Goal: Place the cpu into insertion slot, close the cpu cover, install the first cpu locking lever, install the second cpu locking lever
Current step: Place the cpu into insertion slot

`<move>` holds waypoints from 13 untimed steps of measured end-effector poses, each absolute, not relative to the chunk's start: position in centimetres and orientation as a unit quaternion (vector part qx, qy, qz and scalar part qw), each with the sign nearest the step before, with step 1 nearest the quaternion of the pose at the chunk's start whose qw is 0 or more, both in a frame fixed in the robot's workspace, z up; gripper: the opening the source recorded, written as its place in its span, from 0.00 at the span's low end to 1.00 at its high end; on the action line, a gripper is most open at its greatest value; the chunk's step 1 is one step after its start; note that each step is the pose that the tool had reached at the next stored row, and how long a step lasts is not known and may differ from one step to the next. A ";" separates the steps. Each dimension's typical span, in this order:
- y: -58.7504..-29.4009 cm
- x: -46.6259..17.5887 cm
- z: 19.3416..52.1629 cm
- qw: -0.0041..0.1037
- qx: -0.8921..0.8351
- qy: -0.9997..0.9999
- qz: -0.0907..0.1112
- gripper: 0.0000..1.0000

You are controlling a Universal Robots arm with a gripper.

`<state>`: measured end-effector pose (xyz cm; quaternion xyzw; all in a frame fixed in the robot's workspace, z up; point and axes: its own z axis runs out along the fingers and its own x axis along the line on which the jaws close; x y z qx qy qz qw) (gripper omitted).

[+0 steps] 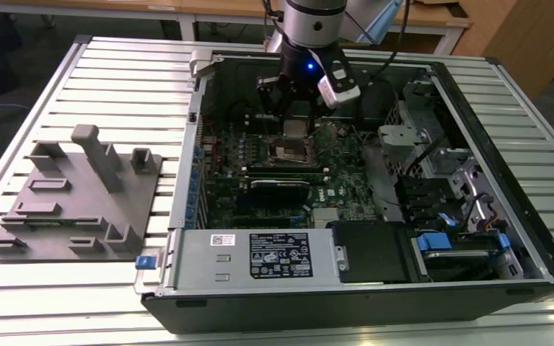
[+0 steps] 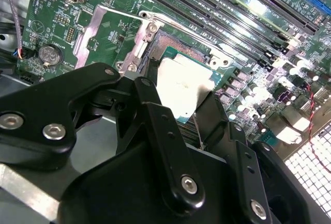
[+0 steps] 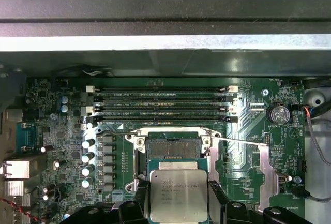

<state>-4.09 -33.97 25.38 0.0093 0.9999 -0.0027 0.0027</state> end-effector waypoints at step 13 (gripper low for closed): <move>-34.0 -4.1 24.8 0.003 0.009 1.000 -0.003 0.54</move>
